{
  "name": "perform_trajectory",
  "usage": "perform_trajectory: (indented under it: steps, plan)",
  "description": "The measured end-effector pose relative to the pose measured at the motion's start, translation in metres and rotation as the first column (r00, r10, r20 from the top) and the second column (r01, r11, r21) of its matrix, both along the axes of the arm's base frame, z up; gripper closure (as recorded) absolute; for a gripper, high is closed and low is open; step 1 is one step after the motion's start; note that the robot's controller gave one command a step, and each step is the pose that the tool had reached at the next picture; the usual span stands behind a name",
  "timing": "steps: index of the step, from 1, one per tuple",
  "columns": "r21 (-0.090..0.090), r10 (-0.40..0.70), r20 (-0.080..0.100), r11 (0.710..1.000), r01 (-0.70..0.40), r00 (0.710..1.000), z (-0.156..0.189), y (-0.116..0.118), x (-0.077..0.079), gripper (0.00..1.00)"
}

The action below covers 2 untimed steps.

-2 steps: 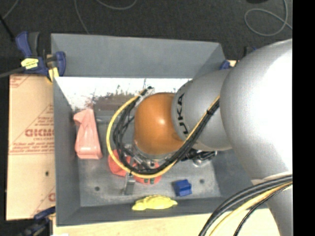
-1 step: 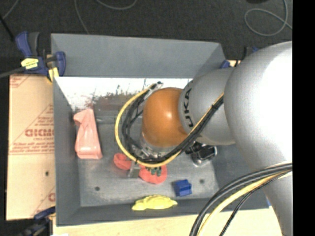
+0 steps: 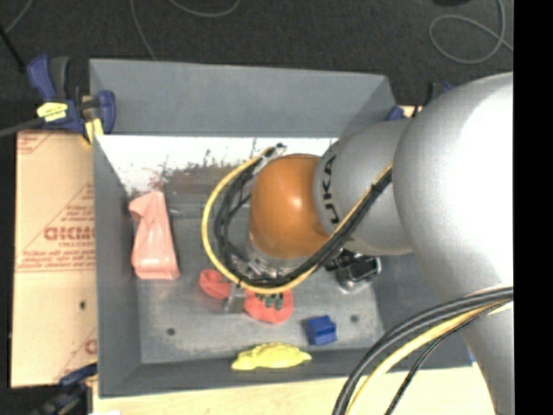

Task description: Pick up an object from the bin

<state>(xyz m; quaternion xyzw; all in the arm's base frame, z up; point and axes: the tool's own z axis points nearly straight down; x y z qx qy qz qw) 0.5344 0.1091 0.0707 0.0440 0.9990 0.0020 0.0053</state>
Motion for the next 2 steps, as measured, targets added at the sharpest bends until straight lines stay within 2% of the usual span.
perform_trajectory:
  steps: [1,2]
  plan:
    - [-0.001,0.033,-0.001,0.999,-0.033,0.999,0.027,-0.001,-0.003,1.0]
    - [0.001,0.008,0.004,1.0,-0.008,1.0,0.047,-0.005,0.006,1.0]
